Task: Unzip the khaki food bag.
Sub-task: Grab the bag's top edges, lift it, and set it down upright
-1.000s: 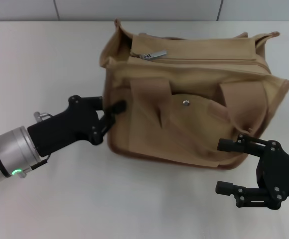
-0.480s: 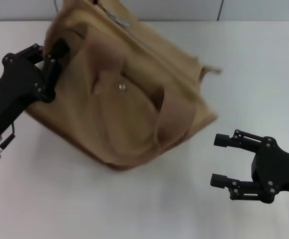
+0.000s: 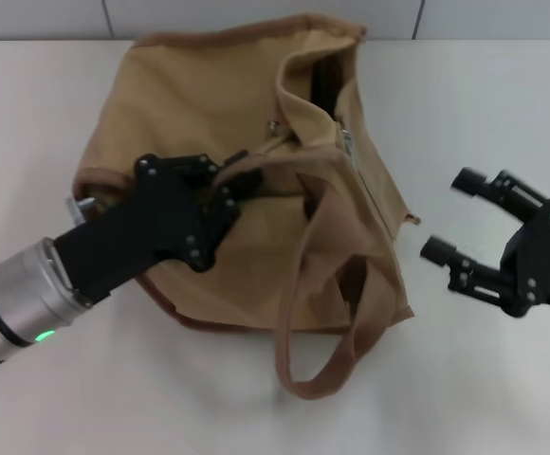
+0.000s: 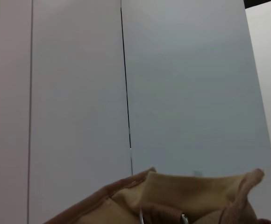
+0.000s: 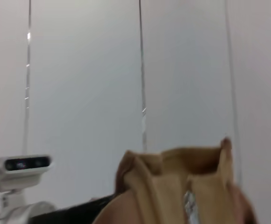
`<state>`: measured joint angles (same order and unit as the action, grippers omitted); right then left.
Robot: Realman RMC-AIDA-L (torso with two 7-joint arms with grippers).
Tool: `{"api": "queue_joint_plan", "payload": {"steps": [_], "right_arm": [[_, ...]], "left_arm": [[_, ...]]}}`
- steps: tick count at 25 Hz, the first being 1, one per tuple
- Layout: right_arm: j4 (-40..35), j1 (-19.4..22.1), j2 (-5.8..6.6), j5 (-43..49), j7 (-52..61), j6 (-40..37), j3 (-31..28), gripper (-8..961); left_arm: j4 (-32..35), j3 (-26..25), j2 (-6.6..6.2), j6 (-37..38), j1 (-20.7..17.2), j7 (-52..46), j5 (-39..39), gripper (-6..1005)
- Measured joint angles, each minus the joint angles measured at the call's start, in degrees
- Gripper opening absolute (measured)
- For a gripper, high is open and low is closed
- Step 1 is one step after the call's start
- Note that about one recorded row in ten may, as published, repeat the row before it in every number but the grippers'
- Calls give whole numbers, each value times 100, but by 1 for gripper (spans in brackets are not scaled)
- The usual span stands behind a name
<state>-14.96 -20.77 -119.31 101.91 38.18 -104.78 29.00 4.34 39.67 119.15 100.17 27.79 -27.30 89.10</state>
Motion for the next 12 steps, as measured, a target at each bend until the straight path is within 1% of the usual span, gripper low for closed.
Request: {"api": "queue_joint_plan", "payload": {"steps": [1,2,3,6,7,8,10,12], "right_arm": [[145,8,-3,-140,-301,26,-1,839],[518,15,-16,-453,-968,93,0,840],[518,15,-16,-453,-968,93,0,840],[1023,-29,-29,-868,-1780,200,0,840],[1305,-122,-43,-994,-2251,348,0,840],[1305,-122,-43,-994,-2251,348,0,839],[1564,-243,-50,-1029,-2656,584,0,837],[1892,-435,-50,-1044,-3170,989,0,836]], "left_arm": [[-27,10,0,-7,14,31,0,55],[-66,33,1,-16,36,64,-2,55],[-95,54,1,-26,61,81,-1,55],[-186,161,2,-107,158,92,-1,56],[-233,237,2,-164,218,95,-1,56],[-233,237,2,-164,218,95,-1,56],[-278,284,3,-198,270,95,2,56],[-299,312,2,-207,287,95,3,56]]}}
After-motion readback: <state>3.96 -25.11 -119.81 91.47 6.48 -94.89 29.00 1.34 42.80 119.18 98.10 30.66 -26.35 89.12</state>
